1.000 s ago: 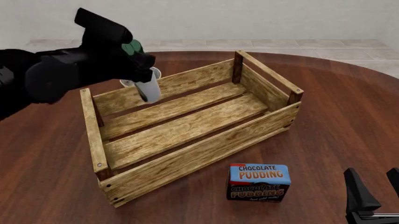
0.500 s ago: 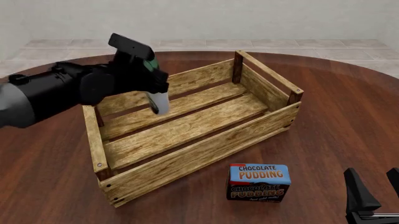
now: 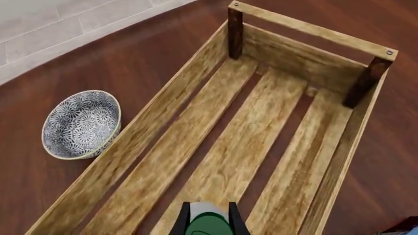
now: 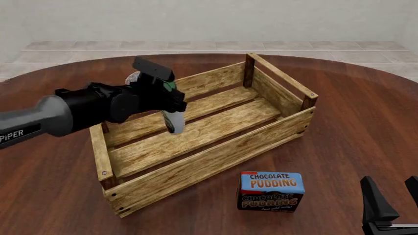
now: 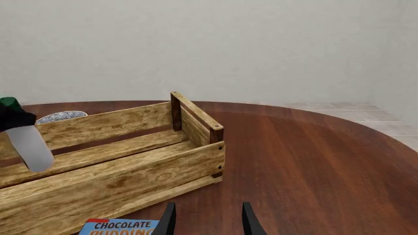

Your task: Pick up the salad dressing and put it in the tray.

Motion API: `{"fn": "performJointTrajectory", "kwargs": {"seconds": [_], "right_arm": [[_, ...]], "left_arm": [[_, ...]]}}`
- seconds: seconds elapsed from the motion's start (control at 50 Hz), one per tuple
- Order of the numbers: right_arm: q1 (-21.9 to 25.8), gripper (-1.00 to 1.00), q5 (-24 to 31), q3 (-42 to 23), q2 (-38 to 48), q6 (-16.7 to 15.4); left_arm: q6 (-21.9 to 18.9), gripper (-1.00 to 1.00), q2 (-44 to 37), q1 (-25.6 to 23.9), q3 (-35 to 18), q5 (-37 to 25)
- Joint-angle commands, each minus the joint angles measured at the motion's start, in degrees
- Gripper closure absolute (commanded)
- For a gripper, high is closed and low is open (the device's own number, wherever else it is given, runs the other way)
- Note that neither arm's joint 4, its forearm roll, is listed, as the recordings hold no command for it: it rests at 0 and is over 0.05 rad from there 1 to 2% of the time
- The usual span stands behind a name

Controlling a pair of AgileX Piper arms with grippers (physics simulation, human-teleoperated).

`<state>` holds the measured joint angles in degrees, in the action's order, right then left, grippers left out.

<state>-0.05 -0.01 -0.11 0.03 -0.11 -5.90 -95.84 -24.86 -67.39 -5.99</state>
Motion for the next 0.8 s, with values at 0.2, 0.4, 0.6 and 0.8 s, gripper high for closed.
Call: {"fn": "performJointTrajectory", "kwargs": {"seconds": [0.2, 0.4, 0.6, 0.8], "right_arm": [[0.0, -1.00, 0.0, 0.0, 0.0, 0.0], [0.0, -1.00, 0.0, 0.0, 0.0, 0.0], [0.0, -1.00, 0.0, 0.0, 0.0, 0.0], [0.0, -1.00, 0.0, 0.0, 0.0, 0.0]], "left_arm": [[-0.5, 1.00, -4.7, -0.1, 0.8, 3.3], [-0.1, 1.00, -7.6, -0.2, 1.0, 4.8], [-0.1, 1.00, -9.8, 0.0, 1.2, 5.9], [-0.1, 1.00, -10.9, -0.3, 1.1, 6.1]]}}
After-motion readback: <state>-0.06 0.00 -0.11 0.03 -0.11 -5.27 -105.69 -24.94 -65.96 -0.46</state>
